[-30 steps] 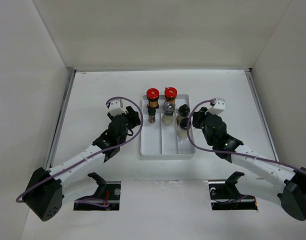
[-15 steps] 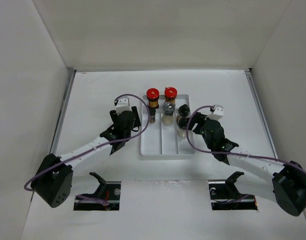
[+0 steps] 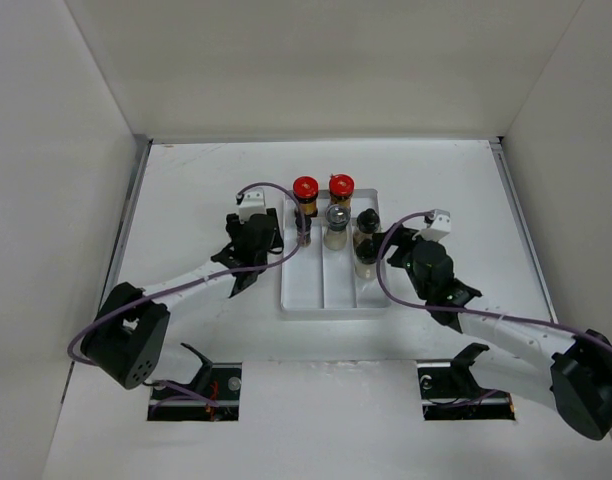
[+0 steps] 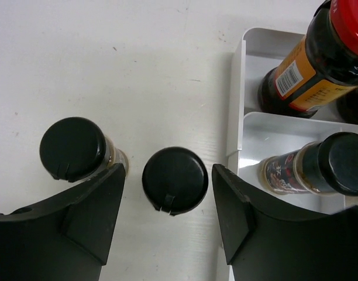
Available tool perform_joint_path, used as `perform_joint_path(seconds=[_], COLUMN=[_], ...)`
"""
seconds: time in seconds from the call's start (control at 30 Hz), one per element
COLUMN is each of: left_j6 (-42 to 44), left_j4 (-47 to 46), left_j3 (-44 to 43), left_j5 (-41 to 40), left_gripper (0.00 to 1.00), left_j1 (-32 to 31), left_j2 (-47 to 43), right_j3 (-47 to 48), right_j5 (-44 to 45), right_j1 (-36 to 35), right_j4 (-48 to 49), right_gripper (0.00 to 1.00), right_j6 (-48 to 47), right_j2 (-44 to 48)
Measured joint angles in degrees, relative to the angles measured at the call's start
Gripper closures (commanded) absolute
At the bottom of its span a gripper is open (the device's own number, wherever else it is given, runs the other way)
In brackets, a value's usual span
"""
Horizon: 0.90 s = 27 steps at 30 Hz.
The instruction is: Organize the condiment bottles
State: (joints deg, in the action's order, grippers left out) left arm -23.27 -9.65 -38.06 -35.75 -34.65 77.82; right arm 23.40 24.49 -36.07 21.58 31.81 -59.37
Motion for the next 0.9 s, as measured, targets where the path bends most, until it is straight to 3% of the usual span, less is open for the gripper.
perform_joint_path(seconds=[0.17,0.43,0.67,0.9], left_j6=[0.87,1.51,2.47,3.30], left_j4=[-1.88,-2.69,-1.66,2.69], left_j3=[-0.35,-0.50,-0.48,-1.42], left_j5=[0.02,0.04,-0.15,-2.27], left_gripper=[0.48,0.67,0.70,0.70], left_j1=[-0.02,-0.52,-2.73,-11.67], left_j2=[2.21,2.78,-1.70,-13.46], right_j3=[0.00,-0.59,-1.09,-1.92], right_j5=[0.00,0.55,1.20,1.66], right_j1=[0.00,0.00,0.04,1.03], right_j4=[0.09,0.37,0.39,0.50], right_gripper=[0.12,0.06,0.04,0.01], right_j6=[0.13,0.15,0.17,0.87], right_j2=[0.50,1.73,2.45,3.17])
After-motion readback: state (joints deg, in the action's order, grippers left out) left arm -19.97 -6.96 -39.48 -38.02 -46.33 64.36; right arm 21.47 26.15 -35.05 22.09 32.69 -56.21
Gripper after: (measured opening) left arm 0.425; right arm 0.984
